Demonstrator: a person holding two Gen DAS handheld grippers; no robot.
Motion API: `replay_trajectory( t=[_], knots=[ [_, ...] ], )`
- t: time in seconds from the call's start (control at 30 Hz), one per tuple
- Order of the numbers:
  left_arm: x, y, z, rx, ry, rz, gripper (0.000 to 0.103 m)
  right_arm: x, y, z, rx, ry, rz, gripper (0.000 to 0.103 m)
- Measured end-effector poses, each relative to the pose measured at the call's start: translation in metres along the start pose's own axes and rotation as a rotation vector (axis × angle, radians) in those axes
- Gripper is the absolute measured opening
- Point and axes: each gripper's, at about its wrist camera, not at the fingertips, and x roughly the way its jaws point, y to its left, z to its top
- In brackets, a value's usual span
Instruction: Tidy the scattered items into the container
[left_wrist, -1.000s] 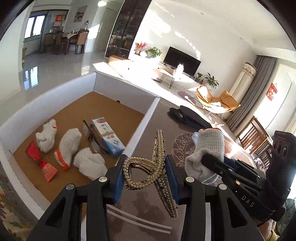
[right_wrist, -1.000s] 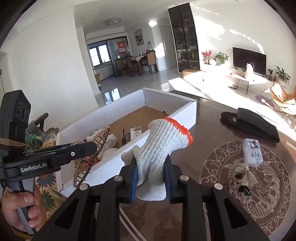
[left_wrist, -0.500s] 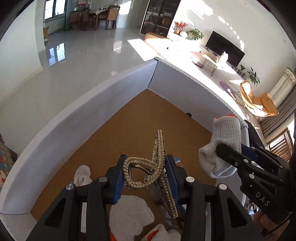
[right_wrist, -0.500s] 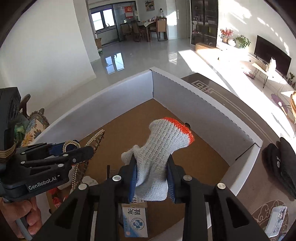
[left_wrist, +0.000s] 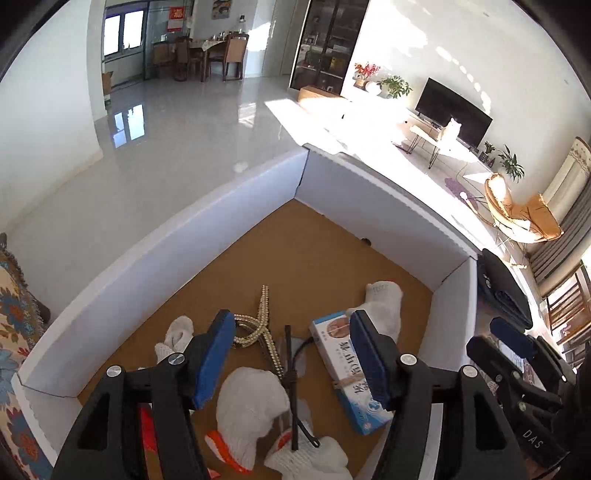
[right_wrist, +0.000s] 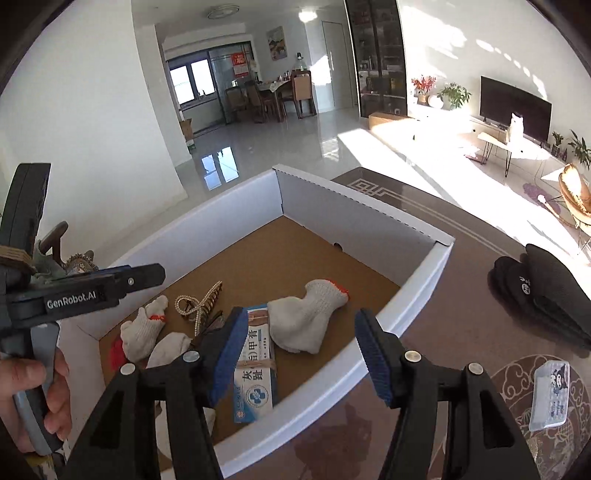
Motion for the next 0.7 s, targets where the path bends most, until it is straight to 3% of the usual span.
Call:
replay_trajectory(
  t=[0.03, 0.1, 0.13, 0.17, 0.23, 0.37, 0.5, 0.7],
  knots=[
    [-0.020, -0.016, -0.007, 0.031, -0.030, -0.025, 0.064, -0.024, -0.006, -0.019, 0.003, -0.028, -0.011, 0.061],
    [-0.058, -0.051, -0.028, 0.092, -0.084, -0.082, 0.075, -0.071, -0.021, -0.066, 0.006, -0.071, -0.063, 0.061],
    [-0.074, -0.069, -0.044, 0.121, -0.104, -0.110, 0.095, -0.092, -0.028, -0.090, 0.007, -0.082, -0.098, 0.061],
    [-0.087, -0.086, -0.064, 0.149, -0.118, -0.142, 0.103, -0.113, -0.038, -0.118, 0.012, -0.086, -0.139, 0.061],
    [-0.097, -0.119, -0.109, 0.209, -0.106, -0.222, 0.103, -0.147, -0.060, -0.171, 0.049, -0.068, -0.227, 0.061],
    [-0.060, -0.185, -0.204, 0.294, 0.048, -0.352, 0.103, -0.203, -0.118, -0.268, 0.209, -0.012, -0.403, 0.061],
    [-0.017, -0.232, -0.269, 0.387, 0.136, -0.311, 0.103, -0.237, -0.170, -0.322, 0.350, 0.040, -0.526, 0.061],
    [0.006, -0.246, -0.294, 0.458, 0.109, -0.243, 0.103, -0.250, -0.193, -0.340, 0.426, 0.057, -0.536, 0.061]
  ],
)
